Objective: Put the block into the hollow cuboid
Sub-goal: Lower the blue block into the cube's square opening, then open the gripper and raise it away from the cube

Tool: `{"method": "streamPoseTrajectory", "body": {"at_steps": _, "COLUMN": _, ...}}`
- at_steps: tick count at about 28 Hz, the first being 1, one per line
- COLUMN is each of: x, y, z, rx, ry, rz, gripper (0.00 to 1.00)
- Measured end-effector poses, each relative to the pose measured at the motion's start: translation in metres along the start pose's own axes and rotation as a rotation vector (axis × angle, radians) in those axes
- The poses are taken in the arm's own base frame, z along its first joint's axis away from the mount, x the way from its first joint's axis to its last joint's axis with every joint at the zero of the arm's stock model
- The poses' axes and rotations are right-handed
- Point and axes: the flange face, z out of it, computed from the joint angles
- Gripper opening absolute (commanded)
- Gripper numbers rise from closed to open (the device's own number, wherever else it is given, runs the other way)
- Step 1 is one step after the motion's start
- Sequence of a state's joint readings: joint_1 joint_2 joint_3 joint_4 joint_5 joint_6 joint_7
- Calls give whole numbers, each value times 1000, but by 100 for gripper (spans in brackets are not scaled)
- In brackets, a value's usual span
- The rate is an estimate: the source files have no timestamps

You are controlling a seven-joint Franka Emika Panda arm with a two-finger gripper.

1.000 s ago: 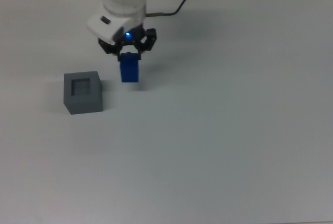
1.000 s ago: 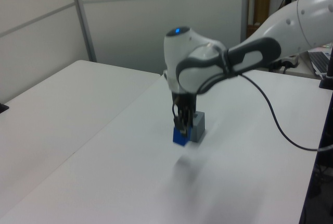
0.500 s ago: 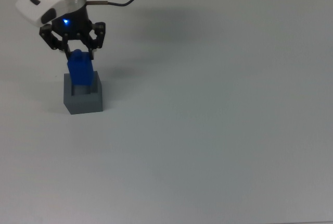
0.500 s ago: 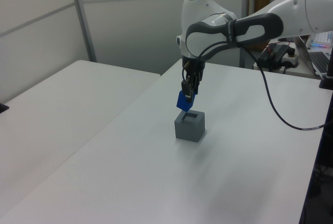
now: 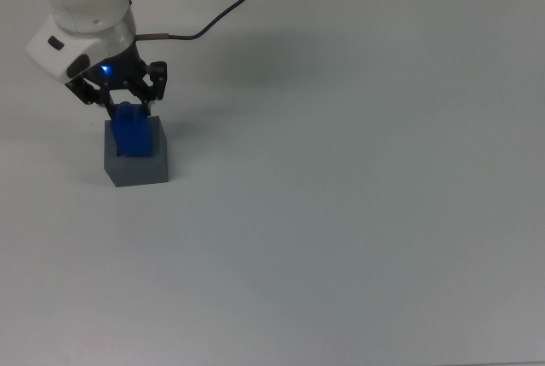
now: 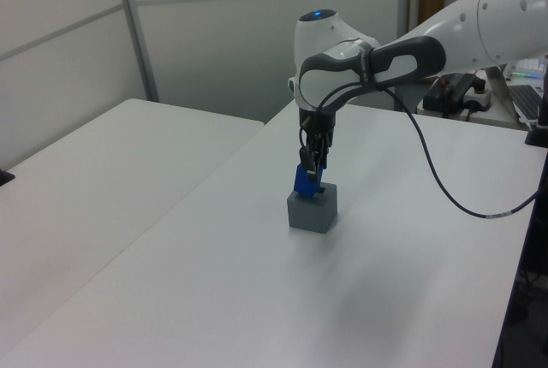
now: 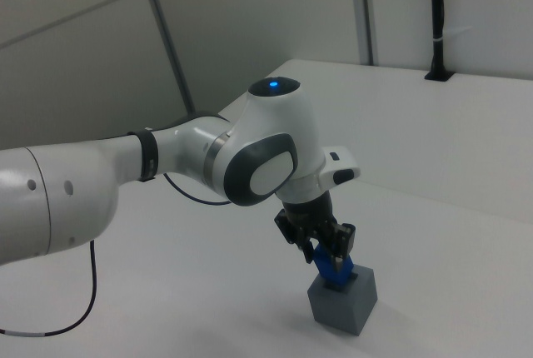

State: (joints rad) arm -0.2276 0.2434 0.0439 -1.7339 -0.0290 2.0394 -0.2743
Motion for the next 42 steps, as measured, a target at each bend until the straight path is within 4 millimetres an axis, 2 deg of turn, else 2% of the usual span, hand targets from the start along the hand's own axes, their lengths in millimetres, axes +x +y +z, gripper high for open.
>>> {"method": "streamPoseTrajectory", "body": {"at_steps": 14, "x": -3, "y": 12, "z": 7, "rx": 2, "ry": -10, "rz": -18, "gripper": 3}}
{"method": "streamPoseTrajectory", "body": {"at_steps": 28, "x": -2, "y": 14, "z": 15, "rx": 1, "ry": -23, "rz": -41, "gripper": 6}}
{"method": "streamPoseTrajectory", "body": {"at_steps": 30, "x": -2, "y": 14, "z": 17, "rx": -1, "ry": -28, "rz": -43, "gripper": 16}}
{"method": "streamPoseTrajectory", "body": {"at_steps": 31, "x": -2, "y": 14, "z": 18, "rx": -2, "ry": -29, "rz": -44, "gripper": 27}}
{"method": "streamPoseTrajectory", "body": {"at_steps": 32, "x": -2, "y": 14, "z": 18, "rx": -2, "ry": -30, "rz": -44, "gripper": 45}}
{"method": "streamPoseTrajectory", "body": {"at_steps": 33, "x": -2, "y": 14, "z": 18, "rx": -2, "ry": -30, "rz": -44, "gripper": 68}}
{"method": "streamPoseTrajectory", "body": {"at_steps": 34, "x": -2, "y": 14, "z": 18, "rx": -2, "ry": -30, "rz": -44, "gripper": 85}}
{"method": "streamPoseTrajectory", "body": {"at_steps": 37, "x": -2, "y": 14, "z": 19, "rx": -2, "ry": -31, "rz": -44, "gripper": 99}}
{"method": "streamPoseTrajectory", "body": {"at_steps": 42, "x": -2, "y": 14, "z": 19, "rx": -2, "ry": -32, "rz": -44, "gripper": 100}}
